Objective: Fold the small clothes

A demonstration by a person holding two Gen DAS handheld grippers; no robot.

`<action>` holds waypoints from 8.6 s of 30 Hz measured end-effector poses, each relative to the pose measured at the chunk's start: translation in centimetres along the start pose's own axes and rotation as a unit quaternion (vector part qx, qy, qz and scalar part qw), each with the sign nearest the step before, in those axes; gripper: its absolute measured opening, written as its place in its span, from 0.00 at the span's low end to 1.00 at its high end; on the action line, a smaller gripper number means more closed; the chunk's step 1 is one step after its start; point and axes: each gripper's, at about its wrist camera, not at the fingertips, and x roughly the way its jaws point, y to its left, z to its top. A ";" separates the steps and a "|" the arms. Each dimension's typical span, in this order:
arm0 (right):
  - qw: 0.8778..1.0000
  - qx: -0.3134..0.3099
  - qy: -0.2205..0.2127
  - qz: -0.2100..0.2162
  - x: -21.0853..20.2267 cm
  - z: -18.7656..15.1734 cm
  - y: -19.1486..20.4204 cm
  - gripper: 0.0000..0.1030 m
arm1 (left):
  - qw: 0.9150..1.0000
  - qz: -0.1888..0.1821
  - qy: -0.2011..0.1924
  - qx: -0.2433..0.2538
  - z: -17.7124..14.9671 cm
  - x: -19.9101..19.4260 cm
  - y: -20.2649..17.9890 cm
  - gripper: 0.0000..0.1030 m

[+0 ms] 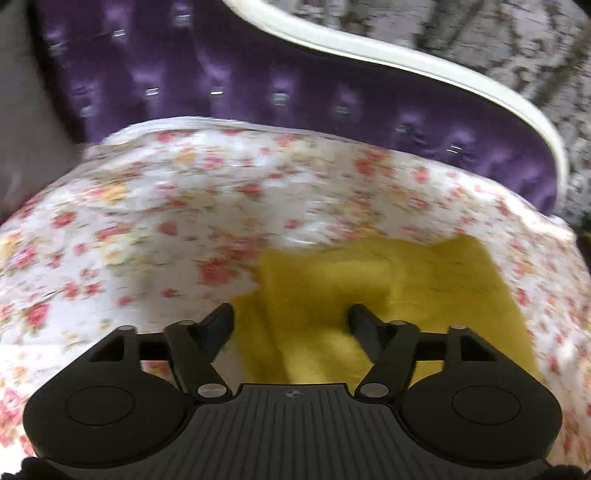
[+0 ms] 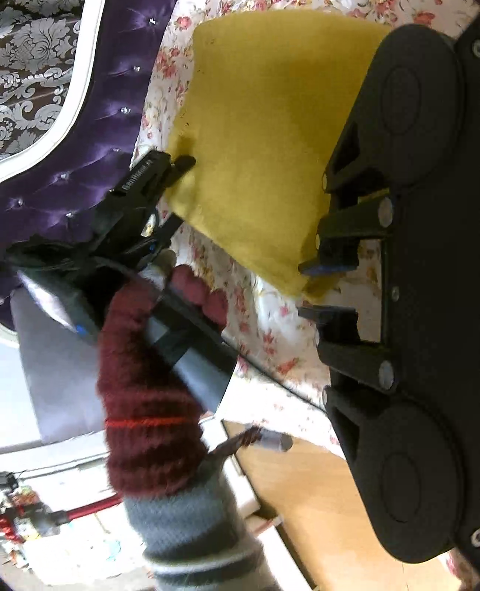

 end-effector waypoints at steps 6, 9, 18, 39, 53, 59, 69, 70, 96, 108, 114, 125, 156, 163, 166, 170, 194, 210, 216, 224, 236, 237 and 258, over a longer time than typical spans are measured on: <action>0.999 0.023 -0.044 -0.020 -3.9 1.0 -1.7 0.49 | 0.998 0.060 -0.015 0.011 0.2 -1.6 0.2 0.74; 0.995 0.055 -0.059 -0.059 -5.3 1.8 -4.7 0.55 | 0.997 0.065 -0.020 0.023 -0.4 -2.6 -0.4 0.74; 0.984 0.117 -0.066 -0.118 -6.8 2.6 -10.4 0.56 | 1.000 -0.008 -0.028 -0.012 -5.5 -6.5 -1.5 0.74; 0.992 -0.117 0.011 -0.056 2.3 0.7 1.5 0.10 | 0.997 -0.051 -0.004 -0.054 -4.6 -6.6 0.0 0.75; 0.999 -0.027 -0.031 -0.033 -2.5 1.4 -1.2 0.11 | 0.987 -0.097 0.002 -0.127 -0.3 -1.2 0.3 0.82; 0.999 -0.023 -0.033 -0.024 -2.9 1.2 -0.9 0.11 | 0.994 -0.062 0.007 -0.094 -0.1 -0.4 -0.6 0.18; 0.999 -0.021 0.024 0.038 0.0 -0.2 0.8 0.12 | 0.999 0.032 0.003 0.038 -2.3 -2.0 -1.2 0.28; 0.999 -0.023 0.023 0.038 -0.1 -0.3 0.8 0.12 | 0.998 0.040 0.001 0.047 -2.2 -2.3 -1.3 0.28; 0.979 0.189 -0.068 -0.048 -4.8 1.1 -16.2 0.92 | 0.998 -0.005 -0.056 -0.023 -1.2 -3.7 -1.7 0.94; 0.971 0.233 -0.056 0.019 -2.1 1.0 -19.4 0.98 | 0.995 -0.055 -0.014 -0.079 -9.0 -8.2 -1.2 0.94; 0.969 0.239 -0.049 0.042 -1.4 0.8 -19.7 0.98 | 0.993 -0.080 0.005 -0.086 -11.8 -8.6 -3.0 0.94; 0.962 0.254 -0.066 0.079 -0.1 0.8 -20.9 0.99 | 0.991 -0.107 -0.005 -0.081 -11.1 -6.5 -3.4 0.95; 0.956 0.292 -0.023 0.013 -9.4 -1.7 -18.0 0.39 | 0.963 -0.233 0.047 -0.124 -14.1 -9.3 -7.8 0.19; 0.950 0.312 0.014 0.023 -13.9 -4.9 -15.7 0.40 | 0.955 -0.245 0.098 -0.137 -19.3 -10.4 -8.5 0.19; 0.961 0.268 0.031 -0.054 -14.7 -5.5 -14.9 0.44 | 0.960 -0.216 0.112 -0.137 -21.7 -10.0 -7.6 0.18; 0.965 0.238 0.027 -0.110 -15.3 -5.7 -13.9 0.54 | 0.968 -0.197 0.105 -0.117 -22.4 -11.3 -7.4 0.18; 0.983 -0.005 0.018 -0.184 -9.0 -5.3 -6.3 0.58 | 0.994 -0.055 -0.057 0.075 -9.8 -7.3 -14.6 0.27; 0.973 0.056 -0.040 -0.221 -11.0 -4.5 -8.4 0.65 | 0.997 0.004 -0.073 0.040 -13.8 -6.4 -11.5 0.42; 0.964 0.130 -0.002 -0.233 -9.6 -5.0 -12.1 0.82 | 0.997 0.008 -0.071 0.029 -13.3 -6.1 -11.5 0.44; 0.964 0.120 -0.055 -0.231 -13.0 -4.7 -10.0 0.99 | 0.999 0.012 -0.047 0.010 -12.8 -8.2 -12.8 0.83; 0.963 0.133 -0.060 -0.225 -17.1 -5.3 -6.5 0.99 | 0.997 0.034 -0.070 0.006 -15.1 -13.4 -15.1 0.86; 0.963 0.131 -0.056 -0.227 -17.2 -5.4 -6.1 0.99 | 0.997 0.036 -0.069 0.005 -15.3 -13.8 -15.2 0.86; 0.946 0.100 -0.059 -0.303 -23.5 -7.5 3.1 0.99 | 0.979 0.134 -0.127 0.083 -21.7 -24.4 -21.6 0.84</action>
